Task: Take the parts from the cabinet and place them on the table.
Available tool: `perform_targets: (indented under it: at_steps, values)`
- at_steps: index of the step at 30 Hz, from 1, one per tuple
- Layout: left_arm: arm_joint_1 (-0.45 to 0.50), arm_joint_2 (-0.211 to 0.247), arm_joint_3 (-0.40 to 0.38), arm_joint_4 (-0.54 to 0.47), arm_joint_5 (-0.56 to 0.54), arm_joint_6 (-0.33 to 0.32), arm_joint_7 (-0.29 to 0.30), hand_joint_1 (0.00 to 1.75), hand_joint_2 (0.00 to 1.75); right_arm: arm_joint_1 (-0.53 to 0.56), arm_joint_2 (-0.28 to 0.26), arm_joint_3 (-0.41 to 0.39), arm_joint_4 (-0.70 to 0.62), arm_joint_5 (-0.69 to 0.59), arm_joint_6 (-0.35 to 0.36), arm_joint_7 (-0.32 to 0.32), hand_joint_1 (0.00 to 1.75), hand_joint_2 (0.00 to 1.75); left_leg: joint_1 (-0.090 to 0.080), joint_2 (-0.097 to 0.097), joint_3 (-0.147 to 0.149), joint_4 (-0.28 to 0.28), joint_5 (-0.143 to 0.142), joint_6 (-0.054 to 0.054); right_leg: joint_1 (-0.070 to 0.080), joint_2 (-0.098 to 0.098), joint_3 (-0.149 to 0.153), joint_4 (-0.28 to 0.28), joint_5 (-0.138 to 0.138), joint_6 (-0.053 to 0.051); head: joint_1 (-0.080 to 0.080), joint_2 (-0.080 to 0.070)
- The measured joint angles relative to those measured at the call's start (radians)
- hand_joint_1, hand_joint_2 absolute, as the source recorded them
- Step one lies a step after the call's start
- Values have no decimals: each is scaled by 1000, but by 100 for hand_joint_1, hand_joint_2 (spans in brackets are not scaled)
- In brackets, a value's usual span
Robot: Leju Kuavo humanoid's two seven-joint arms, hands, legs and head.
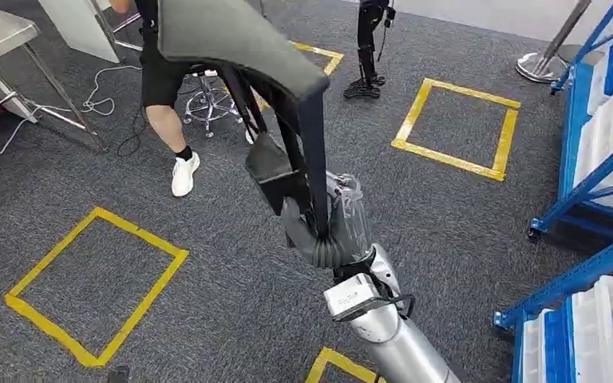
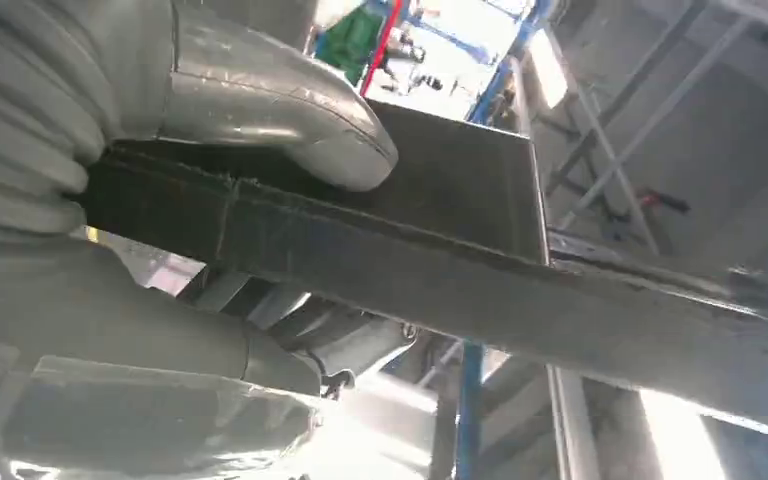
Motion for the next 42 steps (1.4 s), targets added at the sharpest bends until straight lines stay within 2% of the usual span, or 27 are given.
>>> perform_targets:
  at_steps: [1, 3, 5, 6, 7, 11, 12, 13, 14, 17, 18, 20, 21, 22, 23, 26, 27, 28, 30, 32, 33, 35, 36, 37, 38, 41, 42]
  values:
    - [0, -1, 0, 0, 0, 1, 0, 0, 175, 3, -1, 0, 0, 0, -2, 0, 175, 175, 0, 3, -39, 67, -20, 1, 5, -15, 0, 0, -3, -4, -1, 0]
    - [1, -1, 0, 0, -2, 2, 0, 0, 175, 5, -2, 0, 0, 1, -4, 0, 175, 175, -1, 3, -39, 50, 13, 10, 15, -38, 2, 0, -8, -9, 0, 0]
    - [1, 0, 0, 0, -3, 9, 2, 0, 175, 4, 0, 0, 0, 2, -6, 0, 175, 175, -13, 21, 48, -111, 96, 33, 23, -59, 13, 0, -16, -10, 0, 0]
    - [0, 2, 0, -1, -7, 16, 5, 0, 175, 4, 0, 0, 0, 3, -7, 0, 175, 175, -31, 77, 96, -194, 121, 55, 22, -68, 19, -2, -20, -11, 0, 0]
    - [-3, 4, 0, -3, -9, 20, 7, 0, 175, 5, 0, 0, 0, 6, -8, 0, 175, 175, -39, 102, 100, -199, 106, 60, 30, -78, 21, -4, -23, -5, 3, 0]
    - [-5, 11, 1, -3, -10, 36, 11, 0, 175, 8, 0, 0, -2, 9, -9, 3, 175, 175, -50, 56, 110, -232, 113, 78, 33, -122, 40, -22, -28, 9, -2, 0]
    - [-1, 8, 1, -4, -11, 39, 13, 0, 175, 8, -2, -2, -4, 9, -9, 7, 175, 175, -31, 38, 138, -261, 127, 74, 32, -88, 28, -5, -37, 9, 3, 0]
    - [-5, 5, 1, -4, -13, 41, 14, 0, 175, 7, -2, -2, -5, 10, -9, 8, 175, 175, -29, 26, 146, -274, 132, 86, 31, -34, 11, 42, -57, 3, 2, 0]
    - [-9, 5, 1, -4, -15, 42, 16, 0, 175, 6, -5, -3, -5, 10, -8, 8, 175, 175, -29, 15, 146, -274, 133, 85, 27, -7, -23, 109, -80, -1, 2, 0]
    - [-9, -1, 1, -4, -20, 57, 23, 0, 175, 19, -16, -5, -4, 6, -7, 11, 175, 175, -28, -39, 145, -274, 130, 81, 11, 10, -126, 274, -129, 9, 8, 0]
    - [-6, -3, 1, -4, -23, 63, 27, 0, 175, 20, -18, -4, -4, 2, -6, 11, 175, 175, -25, -57, 147, -272, 128, 76, 4, 11, -120, 245, -107, 23, 9, 0]
    - [-4, -5, 1, -4, -26, 71, 30, 0, 175, 19, -19, -5, -4, 0, -6, 11, 175, 175, -13, -88, 148, -259, 120, 59, -11, 18, -49, 81, -22, 58, 10, 0]
    - [-4, -5, 1, -4, -30, 72, 30, 0, 175, 19, -19, -5, -4, 0, -6, 11, 175, 175, -10, -102, 145, -246, 111, 47, -20, 43, -11, -4, 10, 72, 11, 0]
    - [-4, -2, 1, -4, -30, 74, 31, 0, 175, 19, -20, -4, -3, -1, -5, 12, 175, 175, -15, -111, 136, -236, 105, 35, -10, 67, -17, 8, -2, 64, 19, 0]
    - [-3, -2, 1, -4, -31, 74, 32, 0, 175, 20, -20, -5, -5, -1, -5, 11, 175, 175, -15, -118, 128, -224, 102, 31, -15, 67, -8, 2, 2, 50, 16, 0]
    - [9, -2, 1, -4, -32, 74, 33, 0, 175, 18, -14, -4, -4, -1, -5, 13, 175, 175, -6, -138, 119, -226, 104, 24, -15, 45, -6, 5, 2, 37, 13, 0]
    - [11, -2, 1, -3, -32, 74, 33, 0, 175, 18, -13, -4, -4, -1, -5, 13, 175, 175, -5, -117, 120, -217, 96, 19, -15, 36, -2, 3, 2, 32, 13, 0]
    - [9, -3, 1, -4, -32, 74, 33, 0, 175, 18, -10, -5, -4, -1, -5, 13, 175, 175, -8, -59, 103, -179, 78, 14, -14, 28, 4, 2, -3, 24, 4, 0]
    - [4, -2, 1, -4, -31, 75, 33, 0, 175, 19, -10, -5, -4, 0, -5, 13, 175, 175, -6, -3, 23, -28, 13, 8, -4, 5, 9, 2, -10, 14, 2, 0]
    - [6, -2, 1, -4, -32, 75, 33, 0, 175, 21, -10, -5, -4, 0, -5, 13, 175, 175, -5, 5, -51, 90, -14, 10, 4, -18, 11, 2, -15, 6, 1, 0]
    - [8, -3, 1, -4, -32, 76, 33, 0, 175, 21, -10, -4, -4, 0, -5, 13, 175, 175, -5, 5, -56, 82, 5, 14, 8, -29, 14, 2, -18, 3, 1, 0]
    - [8, -2, 1, -4, -34, 82, 35, 0, 175, 20, -9, -5, -4, -1, -3, 13, 175, 175, -12, 13, 7, -52, 90, 34, 18, -50, 25, 2, -26, -2, 1, 0]
    - [7, -2, 1, -4, -39, 88, 36, 0, 175, 19, -8, -5, -4, -3, -2, 13, 175, 175, -22, 34, 55, -141, 131, 51, 22, -60, 33, 1, -31, -3, 1, 0]
    - [5, 4, 1, -5, -42, 92, 38, 0, 175, 19, -6, -5, -4, -6, -1, 13, 175, 175, -43, 104, 86, -193, 123, 77, 18, -69, 38, -4, -35, -2, 4, 0]
    - [2, 3, 0, -5, -44, 92, 40, 0, 175, 19, -6, -4, -4, -8, -1, 12, 175, 175, -49, 106, 89, -202, 120, 78, 33, -79, 38, -6, -38, 4, 5, 0]
    - [0, 6, 0, -5, -45, 99, 42, 0, 175, 20, -5, -4, -4, -11, 0, 13, 175, 175, -56, 67, 89, -214, 118, 84, 27, -114, 50, -18, -44, 13, 0, 0]
    - [2, 5, 0, -6, -45, 101, 42, 0, 175, 20, -1, -5, -5, -13, 1, 12, 175, 175, -39, 48, 117, -250, 131, 86, 42, -114, 47, -18, -52, 17, 0, 0]
